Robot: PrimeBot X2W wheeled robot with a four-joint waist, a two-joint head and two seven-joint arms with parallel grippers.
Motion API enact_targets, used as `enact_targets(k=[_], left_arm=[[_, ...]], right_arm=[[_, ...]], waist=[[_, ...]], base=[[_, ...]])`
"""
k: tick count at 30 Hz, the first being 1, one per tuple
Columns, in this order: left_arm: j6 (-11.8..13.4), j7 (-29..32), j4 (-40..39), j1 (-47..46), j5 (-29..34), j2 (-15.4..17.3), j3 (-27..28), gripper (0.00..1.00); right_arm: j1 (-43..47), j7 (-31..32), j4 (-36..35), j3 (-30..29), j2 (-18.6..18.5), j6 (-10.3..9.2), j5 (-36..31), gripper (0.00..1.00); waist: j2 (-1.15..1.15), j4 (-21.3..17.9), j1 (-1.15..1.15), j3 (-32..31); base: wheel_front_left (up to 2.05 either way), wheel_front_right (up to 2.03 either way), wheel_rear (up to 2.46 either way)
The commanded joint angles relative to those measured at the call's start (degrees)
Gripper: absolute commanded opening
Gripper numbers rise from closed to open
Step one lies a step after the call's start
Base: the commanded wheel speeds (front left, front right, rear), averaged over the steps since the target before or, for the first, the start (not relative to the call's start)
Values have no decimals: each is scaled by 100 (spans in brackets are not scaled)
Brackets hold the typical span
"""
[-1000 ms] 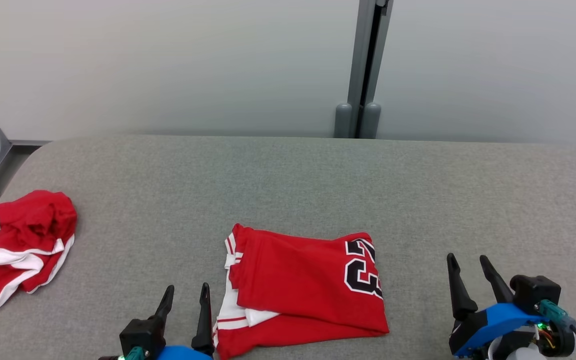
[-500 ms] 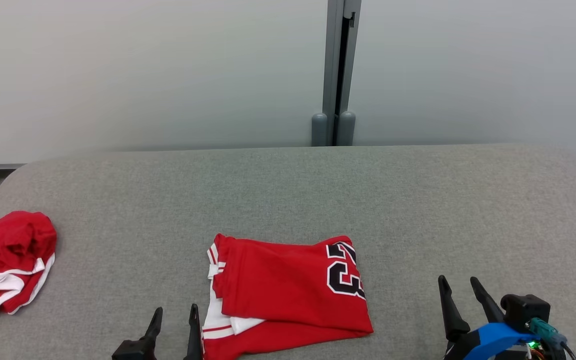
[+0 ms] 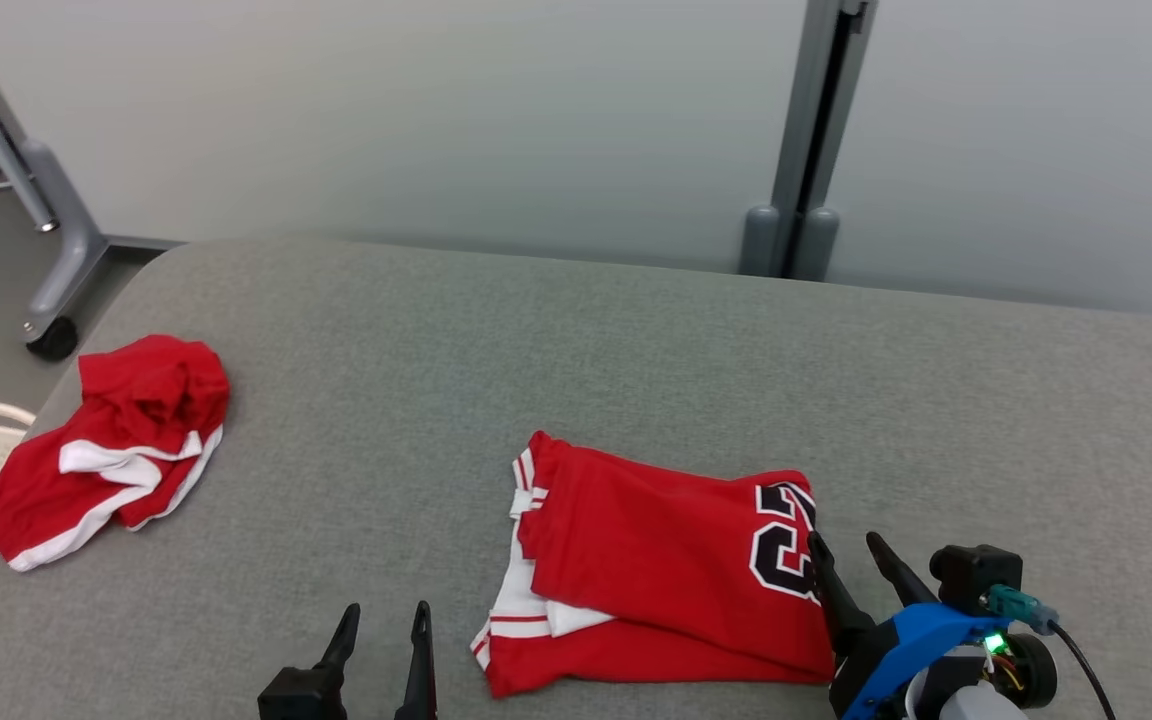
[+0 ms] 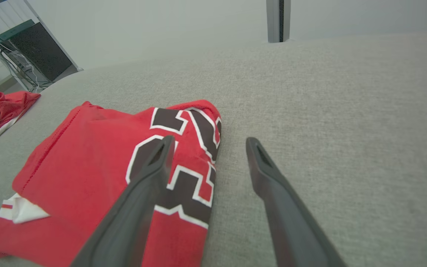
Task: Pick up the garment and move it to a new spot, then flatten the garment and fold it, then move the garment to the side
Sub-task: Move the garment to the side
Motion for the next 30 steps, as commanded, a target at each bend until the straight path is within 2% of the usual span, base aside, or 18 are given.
enact_targets(k=[1,6,7,8,10,15,20,23,30], left_arm=[[-14,-14,-4,-142,26,-4,-5,100],[-37,-15,-28,-170,51,-5,33,100],[-42,-15,-37,-184,54,-5,41,100],[-46,-15,-49,-193,52,-6,43,100],[-34,-15,-60,-192,31,-5,60,100],[-5,-15,-96,-164,-36,-6,6,100],[-30,-15,-128,-202,-71,-3,-82,100],[-39,-14,-131,-232,-107,-4,-160,100],[34,-15,-195,-387,-339,-6,-314,100]], right_arm=[[-69,0,47,11,-27,1,-19,100],[-320,0,799,13,-23,2,-28,100],[-360,0,880,36,-25,1,49,91],[-384,1,970,59,-28,1,111,43],[-397,7,1065,89,-24,1,197,0],[-425,2,871,-70,-35,1,137,0],[-327,0,430,-273,-30,1,8,0],[-276,-1,197,-256,-31,1,-128,0],[-355,0,-79,53,-35,0,-255,0]], waist=[[0,193,0,181],[0,526,0,370],[0,560,0,391],[0,589,0,414],[0,600,0,435],[0,465,0,423],[0,76,0,298],[0,-332,0,206],[0,-1634,0,163]], base=[[0,0,0],[0,0,0],[0,0,0],[0,0,0],[0,0,0],[0,0,0],[0,0,0],[0,0,0],[0,0,0]])
